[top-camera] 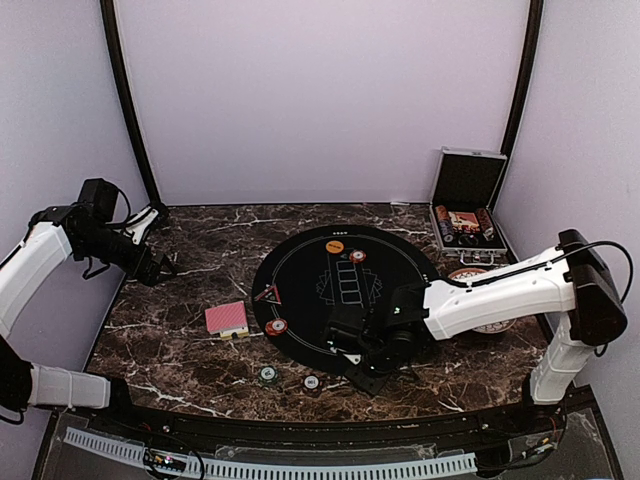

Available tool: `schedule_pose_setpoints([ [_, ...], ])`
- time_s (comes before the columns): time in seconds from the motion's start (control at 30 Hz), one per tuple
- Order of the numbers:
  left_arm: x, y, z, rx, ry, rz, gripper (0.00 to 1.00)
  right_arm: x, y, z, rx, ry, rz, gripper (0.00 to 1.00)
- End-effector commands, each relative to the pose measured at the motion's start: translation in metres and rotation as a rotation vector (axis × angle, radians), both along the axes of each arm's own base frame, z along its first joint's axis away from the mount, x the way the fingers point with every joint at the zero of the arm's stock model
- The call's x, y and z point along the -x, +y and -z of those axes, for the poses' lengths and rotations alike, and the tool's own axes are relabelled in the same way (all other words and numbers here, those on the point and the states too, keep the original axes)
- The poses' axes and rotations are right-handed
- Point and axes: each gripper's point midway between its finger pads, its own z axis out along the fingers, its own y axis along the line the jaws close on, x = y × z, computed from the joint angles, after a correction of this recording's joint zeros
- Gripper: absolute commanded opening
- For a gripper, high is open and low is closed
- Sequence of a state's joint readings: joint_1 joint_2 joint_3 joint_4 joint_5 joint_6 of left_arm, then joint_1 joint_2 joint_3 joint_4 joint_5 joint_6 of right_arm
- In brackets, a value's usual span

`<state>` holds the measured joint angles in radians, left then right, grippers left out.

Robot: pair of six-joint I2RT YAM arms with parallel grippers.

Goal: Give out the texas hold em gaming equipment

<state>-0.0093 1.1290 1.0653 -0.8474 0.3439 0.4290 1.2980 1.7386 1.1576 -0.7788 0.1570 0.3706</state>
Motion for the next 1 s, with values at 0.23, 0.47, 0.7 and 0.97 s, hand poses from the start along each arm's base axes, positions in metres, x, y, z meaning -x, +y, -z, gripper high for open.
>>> schedule_pose_setpoints([
  [0.23, 0.0, -0.001, -0.013, 0.009, -0.019, -0.002, 0.99, -0.057, 0.022, -0.057, -0.144, -0.091, 0.112, 0.18],
  [0.47, 0.001, -0.002, -0.016, 0.012, -0.025, 0.0, 0.99, -0.094, 0.02, -0.041, -0.151, -0.103, 0.216, 0.17],
  [0.7, 0.002, -0.002, -0.017, 0.013, -0.029, 0.003, 0.99, -0.104, 0.031, -0.019, -0.146, -0.067, 0.223, 0.18],
  [0.97, 0.004, -0.003, -0.015, 0.012, -0.029, 0.008, 0.99, -0.109, 0.032, 0.003, -0.139, -0.051, 0.235, 0.19],
])
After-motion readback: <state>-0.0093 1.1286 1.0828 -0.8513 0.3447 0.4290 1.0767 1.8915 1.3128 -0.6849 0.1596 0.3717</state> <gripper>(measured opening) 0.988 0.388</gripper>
